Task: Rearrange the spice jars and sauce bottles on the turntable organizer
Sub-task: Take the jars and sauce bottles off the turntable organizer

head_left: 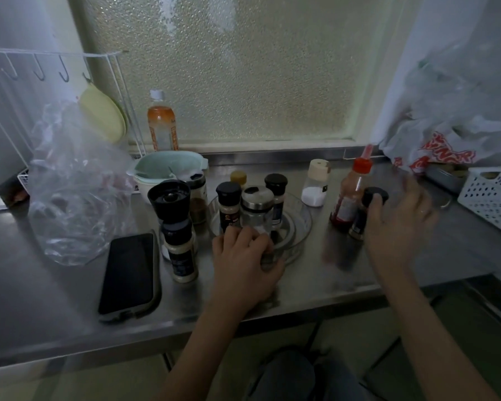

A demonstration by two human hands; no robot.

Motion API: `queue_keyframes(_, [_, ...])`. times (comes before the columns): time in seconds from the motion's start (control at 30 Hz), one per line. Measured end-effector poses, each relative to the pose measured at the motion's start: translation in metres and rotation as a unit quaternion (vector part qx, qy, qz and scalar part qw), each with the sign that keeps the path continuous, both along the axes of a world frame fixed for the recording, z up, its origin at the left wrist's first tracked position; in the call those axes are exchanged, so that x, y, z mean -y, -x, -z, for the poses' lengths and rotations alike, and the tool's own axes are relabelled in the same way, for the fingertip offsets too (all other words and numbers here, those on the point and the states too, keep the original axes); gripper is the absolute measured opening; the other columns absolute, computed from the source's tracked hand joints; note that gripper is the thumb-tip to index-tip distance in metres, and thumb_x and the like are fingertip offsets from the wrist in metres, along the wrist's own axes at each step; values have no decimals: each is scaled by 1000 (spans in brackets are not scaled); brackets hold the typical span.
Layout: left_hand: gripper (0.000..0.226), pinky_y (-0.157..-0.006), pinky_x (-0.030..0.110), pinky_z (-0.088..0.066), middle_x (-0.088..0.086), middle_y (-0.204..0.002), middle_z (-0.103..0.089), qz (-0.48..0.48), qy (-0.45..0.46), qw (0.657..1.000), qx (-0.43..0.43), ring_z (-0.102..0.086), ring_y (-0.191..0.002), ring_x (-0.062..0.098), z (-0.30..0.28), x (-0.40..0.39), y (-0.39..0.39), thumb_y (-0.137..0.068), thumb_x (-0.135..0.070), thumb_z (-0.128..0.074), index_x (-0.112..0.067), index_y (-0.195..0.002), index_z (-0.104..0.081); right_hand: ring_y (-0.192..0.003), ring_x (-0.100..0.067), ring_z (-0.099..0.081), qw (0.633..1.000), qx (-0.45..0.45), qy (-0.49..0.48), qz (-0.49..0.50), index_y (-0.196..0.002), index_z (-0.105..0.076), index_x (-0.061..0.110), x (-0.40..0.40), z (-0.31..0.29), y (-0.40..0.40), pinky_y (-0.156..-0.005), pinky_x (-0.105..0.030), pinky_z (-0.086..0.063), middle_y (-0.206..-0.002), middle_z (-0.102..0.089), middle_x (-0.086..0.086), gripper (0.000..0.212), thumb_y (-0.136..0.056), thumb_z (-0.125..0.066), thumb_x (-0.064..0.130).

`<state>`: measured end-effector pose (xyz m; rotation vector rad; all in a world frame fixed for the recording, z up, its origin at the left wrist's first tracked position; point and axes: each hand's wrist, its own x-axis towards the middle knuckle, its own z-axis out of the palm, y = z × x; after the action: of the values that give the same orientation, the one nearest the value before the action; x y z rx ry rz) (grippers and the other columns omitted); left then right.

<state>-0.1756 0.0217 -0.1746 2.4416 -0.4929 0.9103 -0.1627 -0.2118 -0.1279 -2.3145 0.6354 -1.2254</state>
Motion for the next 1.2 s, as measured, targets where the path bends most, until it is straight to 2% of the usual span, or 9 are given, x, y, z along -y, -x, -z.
queue_keyframes(0.1, [29, -84, 39, -33, -5, -89, -61, 30, -35, 999, -5, -50, -94, 23, 0, 0, 0, -72, -52, -66, -27, -87, -67, -132, -41, -30, 992, -125, -11, -8, -140, -28, 20, 22, 6, -6, -106, -56, -24, -147, -35, -17, 60, -89, -48, 44])
queue_keyframes(0.2, [20, -85, 44, -38, -5, -88, -66, 37, -40, 998, -12, -56, -92, 28, -1, 0, 1, -72, -36, -76, -25, -87, -70, -131, -41, -34, 983, -182, -13, -34, -135, -32, 19, 23, 8, -10, -106, -58, -29, -142, -41, -18, 62, -86, -48, 53])
queue_keyframes(0.3, [12, -82, 44, -36, -5, -87, -63, 41, -12, 999, -28, -50, -92, 25, -3, -1, 3, -71, -24, -69, -21, -82, -65, -126, -38, -41, 984, -155, -65, -58, -129, -34, 19, 15, 5, -11, -102, -58, -35, -135, -46, -18, 62, -83, -56, 55])
queue_keyframes(0.47, [13, -84, 42, -34, -4, -88, -63, 28, 3, 998, -55, -52, -94, 27, -4, -2, 2, -73, -30, -68, -21, -80, -62, -108, -26, -58, 978, -73, -157, -119, -119, -43, 17, -7, 0, -5, -89, -49, -51, -122, -58, -11, 45, -85, -62, 39])
queue_keyframes(0.67, [12, -85, 44, -38, -3, -90, -65, 32, -12, 998, -61, -52, -95, 29, -2, -1, -1, -76, -30, -73, -22, -85, -69, -80, 6, -57, 964, 80, -129, -217, -118, -45, 24, -52, -22, 8, -66, -10, -45, -101, -56, 15, 41, -83, -66, 31])
queue_keyframes(0.87, [7, -81, 39, -33, 1, -92, -63, 71, 19, 995, -61, -48, -94, 30, -1, -3, -4, -79, -22, -71, -18, -84, -67, -92, -7, -61, 930, 4, -86, -358, -114, -44, 25, -105, -8, -4, -76, -23, -52, -104, -56, 13, 38, -84, -65, 33])
queue_keyframes(1.07, [11, -91, 40, -33, -7, -89, -61, 111, 81, 986, -93, -47, -95, 21, -1, -9, -9, -73, -21, -74, -20, -74, -63, -88, 1, -55, 929, -18, -76, -362, -115, -42, 27, -110, 13, -9, -69, -4, -40, -101, -56, 14, 39, -84, -63, 39])
queue_keyframes(1.13, [15, -101, 44, -29, -12, -88, -58, 119, 82, 984, -103, -49, -95, 16, -2, -8, -10, -70, -25, -76, -22, -70, -61, -90, 0, -56, 928, -15, -66, -366, -116, -42, 27, -106, 13, -7, -74, -9, -44, -103, -58, 13, 40, -84, -62, 39])
queue_keyframes(1.2, [20, -106, 50, -25, -15, -87, -56, 134, 84, 981, -109, -51, -95, 13, -2, -8, -11, -67, -31, -75, -24, -65, -57, -94, -7, -58, 930, -6, -52, -365, -116, -42, 25, -102, 13, -5, -80, -24, -51, -106, -62, 5, 40, -84, -62, 38])
